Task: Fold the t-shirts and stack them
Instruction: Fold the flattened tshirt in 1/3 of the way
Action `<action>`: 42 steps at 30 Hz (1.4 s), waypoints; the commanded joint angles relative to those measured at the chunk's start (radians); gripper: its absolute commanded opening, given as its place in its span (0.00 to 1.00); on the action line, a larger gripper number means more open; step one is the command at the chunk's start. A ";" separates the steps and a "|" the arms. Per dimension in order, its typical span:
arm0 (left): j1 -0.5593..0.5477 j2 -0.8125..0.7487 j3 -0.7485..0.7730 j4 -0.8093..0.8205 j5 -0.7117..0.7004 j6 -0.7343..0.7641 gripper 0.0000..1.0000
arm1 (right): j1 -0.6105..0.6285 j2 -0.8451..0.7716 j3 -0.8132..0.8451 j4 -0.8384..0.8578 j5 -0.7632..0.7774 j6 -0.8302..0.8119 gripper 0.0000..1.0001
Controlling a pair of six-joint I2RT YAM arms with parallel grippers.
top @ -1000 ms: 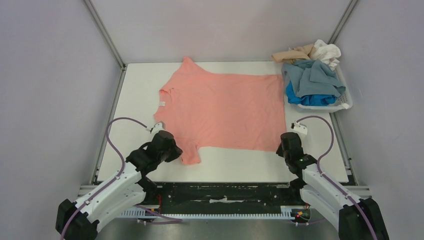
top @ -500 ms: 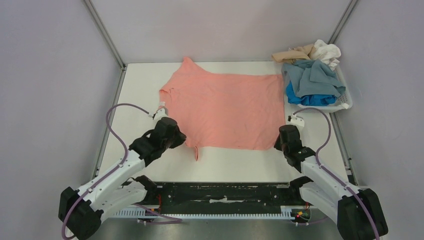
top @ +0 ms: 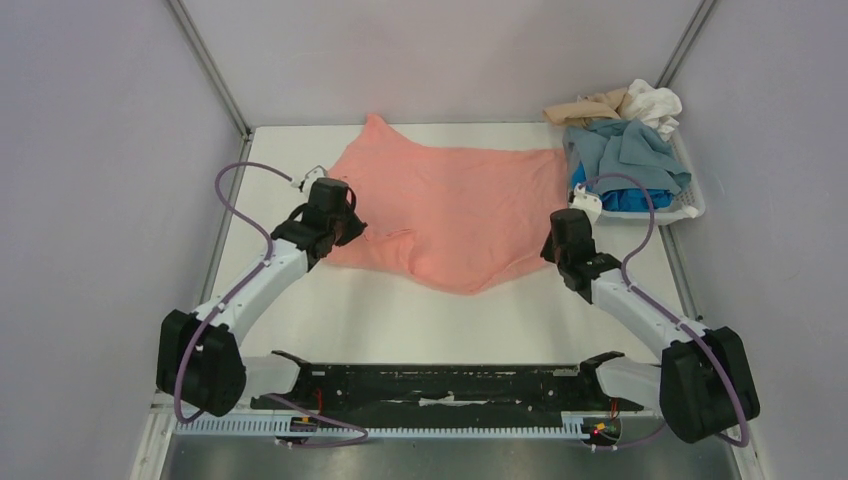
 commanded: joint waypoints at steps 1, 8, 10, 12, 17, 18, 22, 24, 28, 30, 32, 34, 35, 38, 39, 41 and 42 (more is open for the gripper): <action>0.065 0.080 0.104 0.107 0.054 0.100 0.02 | -0.020 0.097 0.139 0.037 0.032 -0.048 0.00; 0.124 0.192 0.219 0.166 0.074 0.205 0.02 | -0.064 0.207 0.250 0.052 0.045 -0.067 0.00; 0.136 0.226 0.246 0.179 0.090 0.235 0.02 | -0.074 0.231 0.274 0.056 0.040 -0.072 0.00; 0.153 0.257 0.267 0.201 0.099 0.252 0.02 | -0.081 0.254 0.295 0.056 0.036 -0.077 0.00; 0.196 0.329 0.328 0.252 0.122 0.272 0.02 | -0.099 0.305 0.335 0.070 0.032 -0.076 0.00; 0.202 0.345 0.339 0.261 0.130 0.278 0.02 | -0.101 0.316 0.339 0.077 0.024 -0.077 0.00; 0.231 0.433 0.370 0.313 0.177 0.278 0.02 | -0.112 0.370 0.364 0.088 0.025 -0.077 0.00; 0.254 0.483 0.398 0.325 0.211 0.275 0.02 | -0.118 0.397 0.370 0.099 0.027 -0.072 0.00; 0.291 0.594 0.488 0.285 0.282 0.254 0.06 | -0.123 0.439 0.382 0.123 0.013 -0.073 0.01; 0.303 0.657 0.526 0.284 0.299 0.240 0.16 | -0.124 0.461 0.391 0.144 0.027 -0.073 0.03; 0.316 0.722 0.574 0.278 0.297 0.222 0.27 | -0.126 0.482 0.409 0.169 0.056 -0.074 0.07; 0.342 0.797 0.660 0.248 0.317 0.204 0.44 | -0.127 0.504 0.449 0.174 0.064 -0.120 0.15; 0.357 0.841 0.725 0.206 0.333 0.195 0.61 | -0.128 0.512 0.466 0.163 0.072 -0.135 0.23; 0.391 0.926 0.877 0.123 0.458 0.186 0.76 | -0.125 0.502 0.495 0.133 0.049 -0.162 0.40; 0.391 0.929 0.900 0.110 0.462 0.180 0.77 | -0.126 0.490 0.481 0.133 0.027 -0.165 0.46; 0.392 0.902 0.911 0.087 0.457 0.187 0.78 | -0.125 0.461 0.451 0.133 -0.015 -0.168 0.66; 0.392 0.875 0.889 0.085 0.450 0.187 0.79 | -0.124 0.442 0.436 0.133 -0.029 -0.171 0.76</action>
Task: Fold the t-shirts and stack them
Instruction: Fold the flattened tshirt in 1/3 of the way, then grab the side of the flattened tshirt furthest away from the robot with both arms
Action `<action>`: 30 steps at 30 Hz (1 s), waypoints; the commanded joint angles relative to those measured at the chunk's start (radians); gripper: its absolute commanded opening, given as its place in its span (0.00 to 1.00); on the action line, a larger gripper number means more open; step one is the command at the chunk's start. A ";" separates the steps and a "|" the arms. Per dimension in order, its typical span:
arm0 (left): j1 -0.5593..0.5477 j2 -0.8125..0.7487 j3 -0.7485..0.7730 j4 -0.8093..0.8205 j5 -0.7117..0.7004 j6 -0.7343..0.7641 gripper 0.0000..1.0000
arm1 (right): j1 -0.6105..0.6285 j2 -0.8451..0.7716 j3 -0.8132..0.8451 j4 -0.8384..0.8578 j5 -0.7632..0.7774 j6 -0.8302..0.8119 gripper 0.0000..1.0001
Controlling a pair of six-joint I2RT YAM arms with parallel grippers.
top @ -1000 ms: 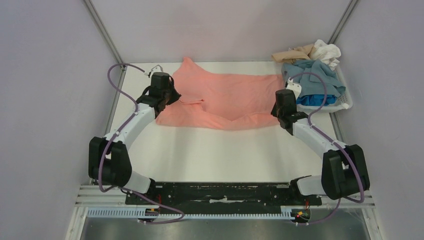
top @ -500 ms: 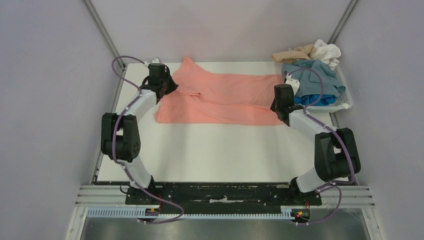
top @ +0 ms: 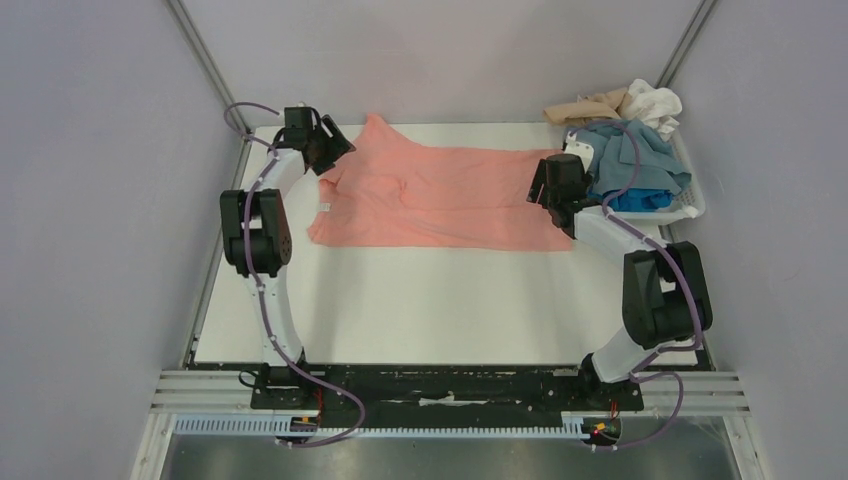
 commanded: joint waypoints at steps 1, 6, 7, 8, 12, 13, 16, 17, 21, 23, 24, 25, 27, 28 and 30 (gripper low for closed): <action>0.010 -0.093 0.021 -0.060 0.056 -0.022 0.79 | 0.000 -0.083 -0.026 0.017 -0.064 -0.039 0.83; -0.030 -0.281 -0.259 0.045 0.099 -0.027 0.80 | 0.081 -0.172 -0.118 0.068 -0.109 -0.074 0.98; -0.044 -0.301 -0.325 0.098 0.122 -0.035 0.80 | 0.097 -0.169 -0.135 0.091 -0.141 -0.084 0.98; -0.054 -0.312 -0.364 0.134 0.137 -0.043 0.81 | 0.110 -0.157 -0.144 0.117 -0.178 -0.085 0.98; -0.072 -0.255 -0.396 0.141 0.190 -0.062 0.81 | 0.134 -0.033 -0.111 0.168 -0.253 -0.067 0.98; -0.072 -0.238 -0.399 0.141 0.205 -0.064 0.81 | 0.138 -0.001 -0.095 0.174 -0.268 -0.070 0.98; -0.074 -0.200 -0.421 0.132 0.218 -0.063 0.82 | 0.144 0.084 -0.064 0.164 -0.277 -0.066 0.98; -0.074 -0.196 -0.437 0.129 0.220 -0.062 0.82 | 0.147 0.098 -0.069 0.162 -0.280 -0.061 1.00; -0.076 -0.223 -0.529 0.107 0.211 -0.063 0.82 | 0.146 0.080 -0.151 0.157 -0.267 -0.033 0.98; -0.081 -0.271 -0.594 0.093 0.185 -0.070 0.83 | 0.145 0.033 -0.219 0.144 -0.266 -0.012 0.98; -0.086 -0.297 -0.631 0.091 0.164 -0.073 0.83 | 0.147 0.002 -0.264 0.140 -0.268 0.001 0.98; -0.093 -0.332 -0.674 0.082 0.139 -0.074 0.83 | 0.149 -0.027 -0.304 0.134 -0.275 0.013 0.98; -0.102 -0.399 -0.755 0.043 0.107 -0.074 0.83 | 0.159 -0.103 -0.390 0.111 -0.291 0.037 0.98; -0.109 -0.443 -0.811 0.032 0.091 -0.079 0.83 | 0.171 -0.153 -0.442 0.103 -0.310 0.043 0.98; -0.129 -0.541 -0.922 0.022 0.059 -0.096 0.83 | 0.201 -0.247 -0.540 0.089 -0.327 0.061 0.98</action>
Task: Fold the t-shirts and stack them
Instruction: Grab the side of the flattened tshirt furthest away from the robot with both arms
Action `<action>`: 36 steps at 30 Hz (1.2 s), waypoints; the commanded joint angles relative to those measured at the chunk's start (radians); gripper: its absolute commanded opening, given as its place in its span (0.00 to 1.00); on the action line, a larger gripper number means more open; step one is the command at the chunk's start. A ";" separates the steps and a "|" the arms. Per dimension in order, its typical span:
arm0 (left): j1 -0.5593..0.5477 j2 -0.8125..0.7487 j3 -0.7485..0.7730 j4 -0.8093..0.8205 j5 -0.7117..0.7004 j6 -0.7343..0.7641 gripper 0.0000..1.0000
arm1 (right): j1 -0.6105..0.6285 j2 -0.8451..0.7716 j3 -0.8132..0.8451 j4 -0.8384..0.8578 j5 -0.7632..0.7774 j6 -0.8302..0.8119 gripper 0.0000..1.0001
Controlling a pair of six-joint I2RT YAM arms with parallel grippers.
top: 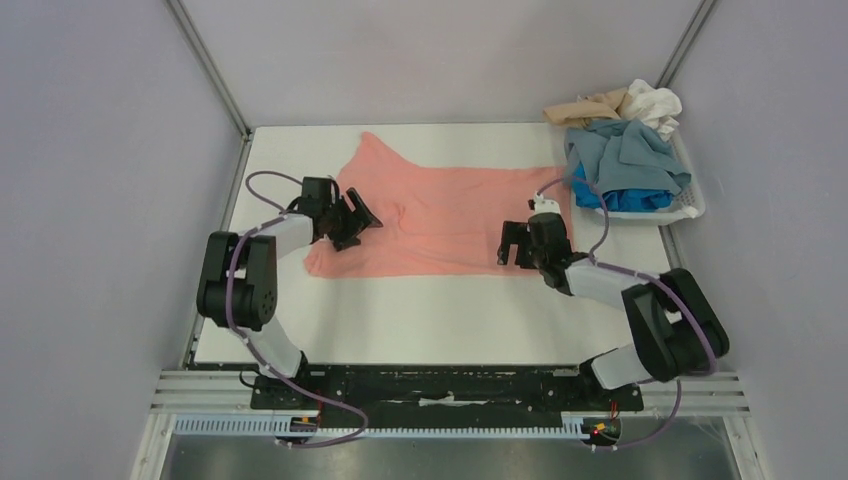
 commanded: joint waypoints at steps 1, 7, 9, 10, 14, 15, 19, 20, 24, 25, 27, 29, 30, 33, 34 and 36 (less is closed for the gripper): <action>-0.040 -0.194 -0.232 -0.134 -0.113 -0.044 0.84 | 0.058 -0.197 -0.217 -0.104 -0.045 0.081 0.98; -0.074 -0.468 -0.427 -0.277 -0.294 -0.076 0.84 | 0.127 -0.491 -0.429 -0.223 -0.060 0.201 0.98; -0.077 -0.528 -0.465 -0.309 -0.278 -0.076 0.84 | 0.139 -0.578 -0.476 -0.266 -0.099 0.224 0.98; -0.078 -0.555 -0.486 -0.319 -0.268 -0.081 0.84 | 0.149 -0.610 -0.491 -0.291 -0.096 0.240 0.98; -0.089 -0.681 -0.552 -0.354 -0.245 -0.108 0.85 | 0.160 -0.739 -0.533 -0.374 -0.090 0.281 0.98; -0.089 -0.714 -0.557 -0.369 -0.245 -0.109 0.85 | 0.162 -0.766 -0.534 -0.385 -0.095 0.284 0.98; -0.095 -0.822 -0.541 -0.415 -0.235 -0.117 0.85 | 0.164 -0.844 -0.497 -0.422 -0.097 0.275 0.98; -0.095 -0.840 -0.529 -0.413 -0.229 -0.117 0.85 | 0.164 -0.853 -0.481 -0.425 -0.086 0.263 0.98; -0.097 -0.870 -0.406 -0.420 -0.265 -0.075 0.85 | 0.164 -0.848 -0.368 -0.403 -0.036 0.225 0.98; -0.097 -0.866 -0.360 -0.424 -0.282 -0.072 0.85 | 0.164 -0.839 -0.345 -0.385 -0.034 0.216 0.98; -0.095 -0.836 -0.275 -0.405 -0.313 -0.067 0.85 | 0.164 -0.811 -0.305 -0.319 -0.030 0.209 0.98; -0.091 -0.779 -0.196 -0.356 -0.371 -0.064 0.85 | 0.164 -0.774 -0.270 -0.234 -0.010 0.208 0.98; -0.081 -0.742 -0.150 -0.324 -0.360 -0.054 0.85 | 0.164 -0.754 -0.252 -0.206 0.008 0.195 0.98; -0.059 -0.567 0.021 -0.317 -0.364 0.007 0.86 | 0.164 -0.674 -0.169 -0.175 0.124 0.151 0.98; -0.049 -0.499 0.079 -0.318 -0.376 0.027 0.86 | 0.164 -0.643 -0.138 -0.173 0.169 0.146 0.98; -0.018 -0.364 0.191 -0.307 -0.340 0.068 0.86 | 0.161 -0.581 -0.090 -0.170 0.228 0.121 0.98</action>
